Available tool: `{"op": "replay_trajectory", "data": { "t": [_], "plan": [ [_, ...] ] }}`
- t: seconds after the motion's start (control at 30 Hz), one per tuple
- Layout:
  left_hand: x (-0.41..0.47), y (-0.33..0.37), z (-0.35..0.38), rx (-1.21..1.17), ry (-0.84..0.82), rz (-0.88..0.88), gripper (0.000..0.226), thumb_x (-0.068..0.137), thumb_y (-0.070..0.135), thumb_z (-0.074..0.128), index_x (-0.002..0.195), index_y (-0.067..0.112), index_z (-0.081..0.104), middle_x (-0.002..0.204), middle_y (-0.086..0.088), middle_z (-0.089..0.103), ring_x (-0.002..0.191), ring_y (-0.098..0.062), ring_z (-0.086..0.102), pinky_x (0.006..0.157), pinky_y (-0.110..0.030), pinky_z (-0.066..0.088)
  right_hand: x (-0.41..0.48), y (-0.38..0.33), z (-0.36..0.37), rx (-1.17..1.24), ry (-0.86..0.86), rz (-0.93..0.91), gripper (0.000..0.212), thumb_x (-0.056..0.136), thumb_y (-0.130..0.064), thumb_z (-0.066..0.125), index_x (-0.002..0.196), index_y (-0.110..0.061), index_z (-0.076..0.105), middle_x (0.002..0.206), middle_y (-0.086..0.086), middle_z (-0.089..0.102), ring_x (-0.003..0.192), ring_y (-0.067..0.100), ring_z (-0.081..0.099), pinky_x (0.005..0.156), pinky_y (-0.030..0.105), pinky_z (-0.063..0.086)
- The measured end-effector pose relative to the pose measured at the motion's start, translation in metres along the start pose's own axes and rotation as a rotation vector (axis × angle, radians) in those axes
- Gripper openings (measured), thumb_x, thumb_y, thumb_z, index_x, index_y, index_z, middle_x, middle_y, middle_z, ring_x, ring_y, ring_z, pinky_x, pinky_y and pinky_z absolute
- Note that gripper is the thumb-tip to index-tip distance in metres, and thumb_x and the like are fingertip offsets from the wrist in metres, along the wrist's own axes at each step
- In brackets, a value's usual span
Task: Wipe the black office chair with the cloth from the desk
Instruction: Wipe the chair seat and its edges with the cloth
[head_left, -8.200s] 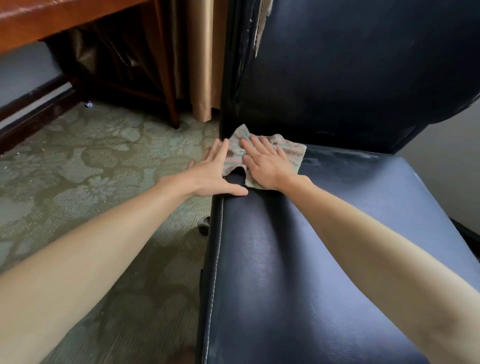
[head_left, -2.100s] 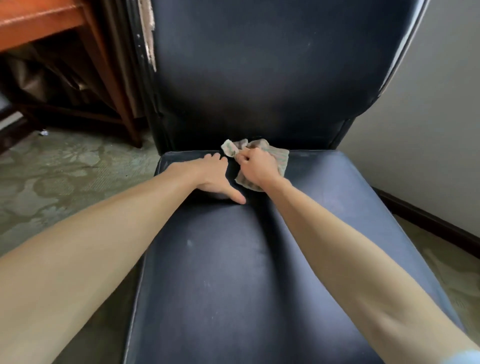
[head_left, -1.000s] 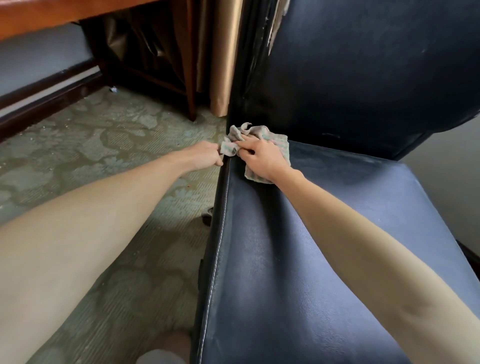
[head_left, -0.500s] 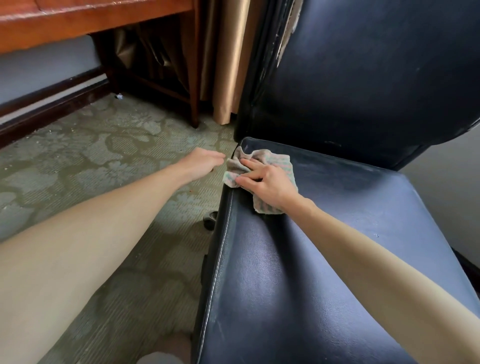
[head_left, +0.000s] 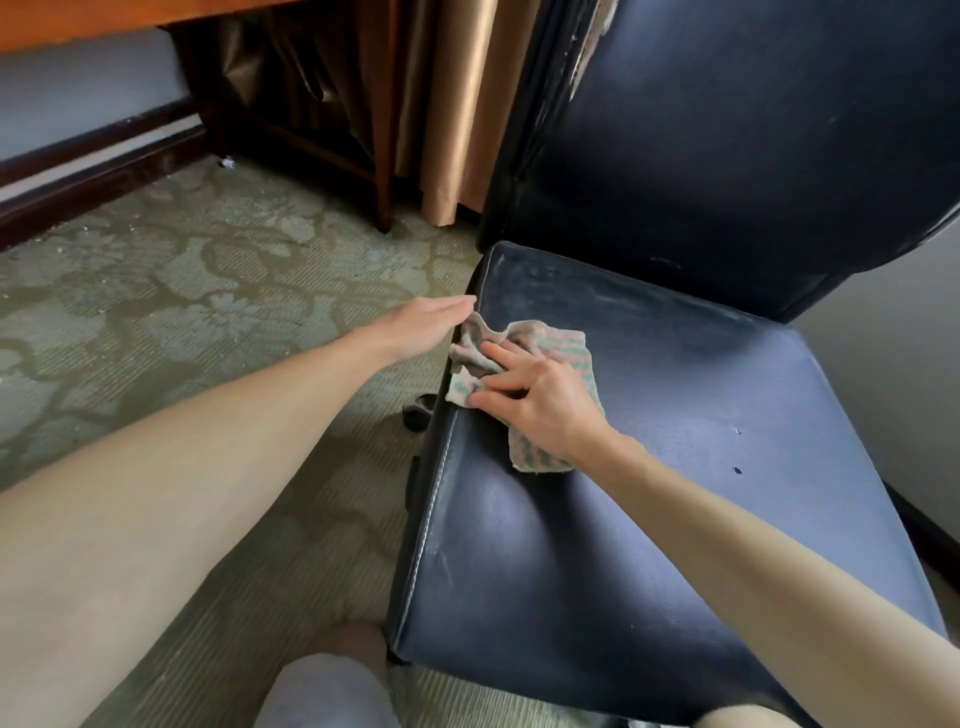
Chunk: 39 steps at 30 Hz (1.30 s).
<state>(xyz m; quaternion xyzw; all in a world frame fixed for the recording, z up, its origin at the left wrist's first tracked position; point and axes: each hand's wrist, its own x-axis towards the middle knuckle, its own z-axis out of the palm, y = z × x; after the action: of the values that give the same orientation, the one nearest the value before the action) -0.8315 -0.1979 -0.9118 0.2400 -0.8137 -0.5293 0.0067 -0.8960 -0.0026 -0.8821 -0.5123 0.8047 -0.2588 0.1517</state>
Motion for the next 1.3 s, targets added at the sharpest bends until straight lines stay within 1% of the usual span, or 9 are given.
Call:
{"op": "replay_trajectory", "data": {
  "t": [0.1,0.2,0.33,0.47,0.63,0.83,1.07,1.2,1.3],
  "plan": [
    [-0.003,-0.003,0.002,0.034,-0.036,0.015,0.048,0.096,0.061,0.034,0.142,0.047,0.039,0.154,0.017,0.033,0.144,-0.013,0.024,0.119,-0.047,0.016,-0.011,-0.01,0.007,-0.062,0.077,-0.015,0.016,0.09,-0.03,0.067,0.101,-0.023,0.076,0.142,-0.005,0.052,0.139,0.012,0.037,0.117,0.045,0.018],
    [-0.001,0.0,0.0,0.091,-0.048,0.001,0.05,0.095,0.064,0.031,0.142,0.048,0.038,0.155,0.014,0.031,0.145,-0.016,0.024,0.119,-0.05,0.016,-0.009,-0.015,0.011,-0.206,0.213,-0.094,0.014,0.089,-0.023,0.066,0.1,-0.024,0.075,0.121,-0.006,0.065,0.116,0.019,0.054,0.101,0.047,0.029],
    [0.004,0.006,-0.002,0.101,-0.052,-0.034,0.053,0.095,0.066,0.03,0.143,0.045,0.041,0.155,0.01,0.033,0.144,-0.02,0.027,0.118,-0.046,0.018,0.007,-0.01,0.007,-0.267,0.219,-0.049,0.02,0.09,-0.026,0.064,0.107,-0.024,0.073,0.104,0.002,0.056,0.101,0.026,0.05,0.089,0.043,0.036],
    [0.008,0.008,-0.004,0.125,-0.056,-0.057,0.055,0.095,0.065,0.03,0.143,0.041,0.043,0.155,0.004,0.034,0.143,-0.023,0.028,0.116,-0.045,0.02,0.023,-0.01,0.006,-0.172,0.248,0.031,0.021,0.091,-0.038,0.063,0.092,-0.021,0.075,0.087,0.001,0.052,0.089,0.023,0.052,0.077,0.042,0.045],
    [0.009,0.007,-0.007,0.152,-0.009,0.006,0.055,0.096,0.063,0.035,0.142,0.036,0.045,0.152,0.006,0.039,0.142,-0.021,0.031,0.113,-0.043,0.023,0.01,-0.015,0.012,-0.06,0.164,-0.051,0.021,0.085,-0.027,0.072,0.071,-0.012,0.069,0.07,-0.01,0.046,0.069,0.014,0.049,0.067,0.037,0.042],
    [0.012,0.009,0.001,0.169,-0.095,0.076,0.064,0.093,0.055,0.052,0.15,0.044,0.024,0.159,0.015,0.017,0.145,-0.016,0.025,0.118,-0.041,0.017,-0.004,-0.014,0.008,-0.083,-0.029,-0.118,0.018,0.084,-0.025,0.071,0.075,-0.011,0.065,0.077,-0.005,0.056,0.073,0.018,0.055,0.069,0.039,0.045],
    [0.016,0.009,0.001,0.174,-0.105,0.05,0.059,0.097,0.035,0.055,0.149,0.043,0.029,0.159,0.016,0.016,0.144,-0.018,0.026,0.119,-0.043,0.016,0.046,-0.005,0.0,-0.251,0.101,0.002,0.021,0.088,-0.025,0.064,0.072,-0.021,0.051,0.081,-0.008,0.052,0.079,0.023,0.056,0.066,0.034,0.038],
    [0.017,0.009,0.001,0.173,-0.099,0.062,0.061,0.093,0.042,0.06,0.147,0.043,0.033,0.159,0.014,0.02,0.14,-0.016,0.033,0.114,-0.038,0.02,0.033,-0.012,0.003,-0.271,0.011,-0.02,0.026,0.084,-0.022,0.067,0.068,-0.024,0.047,0.071,-0.01,0.051,0.072,0.023,0.052,0.065,0.036,0.043],
    [0.017,0.005,-0.002,0.156,-0.079,0.071,0.064,0.086,0.049,0.067,0.143,0.042,0.04,0.156,0.013,0.028,0.136,-0.013,0.04,0.109,-0.031,0.024,0.009,-0.024,0.007,-0.234,-0.103,-0.168,0.027,0.081,-0.019,0.07,0.065,-0.019,0.049,0.061,-0.014,0.043,0.064,0.015,0.042,0.06,0.035,0.04]
  ]
}}
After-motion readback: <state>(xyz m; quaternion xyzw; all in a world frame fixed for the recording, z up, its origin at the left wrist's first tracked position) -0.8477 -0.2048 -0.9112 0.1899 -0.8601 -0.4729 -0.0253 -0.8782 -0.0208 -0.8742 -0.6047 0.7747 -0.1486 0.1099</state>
